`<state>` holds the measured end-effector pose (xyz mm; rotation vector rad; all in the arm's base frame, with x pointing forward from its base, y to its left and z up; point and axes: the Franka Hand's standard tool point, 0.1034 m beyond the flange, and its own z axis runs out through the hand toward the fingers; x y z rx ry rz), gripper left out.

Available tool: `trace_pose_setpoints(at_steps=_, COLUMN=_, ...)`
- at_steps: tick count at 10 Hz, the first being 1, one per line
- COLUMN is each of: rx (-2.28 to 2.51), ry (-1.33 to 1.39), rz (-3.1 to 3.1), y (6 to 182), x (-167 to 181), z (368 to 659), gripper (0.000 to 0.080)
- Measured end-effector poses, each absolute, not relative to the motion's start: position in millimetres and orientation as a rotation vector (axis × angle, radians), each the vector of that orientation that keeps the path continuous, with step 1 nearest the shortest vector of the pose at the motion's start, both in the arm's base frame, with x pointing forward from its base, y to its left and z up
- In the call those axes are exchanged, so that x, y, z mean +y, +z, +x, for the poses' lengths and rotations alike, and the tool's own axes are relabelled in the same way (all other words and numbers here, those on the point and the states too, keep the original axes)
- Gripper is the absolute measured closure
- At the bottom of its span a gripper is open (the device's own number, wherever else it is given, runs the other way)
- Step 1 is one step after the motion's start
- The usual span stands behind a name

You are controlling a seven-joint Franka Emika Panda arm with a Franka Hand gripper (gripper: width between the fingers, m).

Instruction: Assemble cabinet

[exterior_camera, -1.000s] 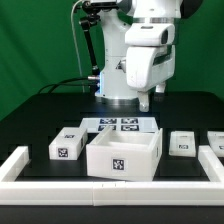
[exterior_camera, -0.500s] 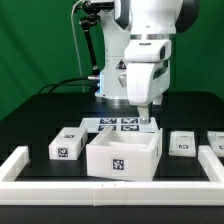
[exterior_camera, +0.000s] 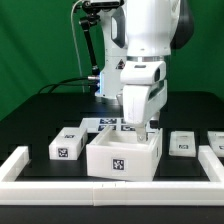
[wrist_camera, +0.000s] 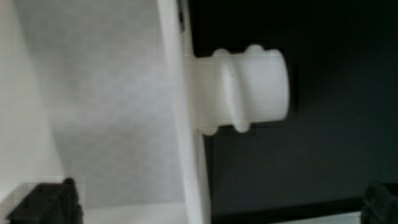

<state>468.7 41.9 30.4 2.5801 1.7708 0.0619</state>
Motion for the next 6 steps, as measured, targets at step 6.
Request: trace_pose_setpoints(at_steps=6, rx=1.777, ry=0.046, rz=2.591, y=18.9, x=42.8, z=463.1, gripper=0.014)
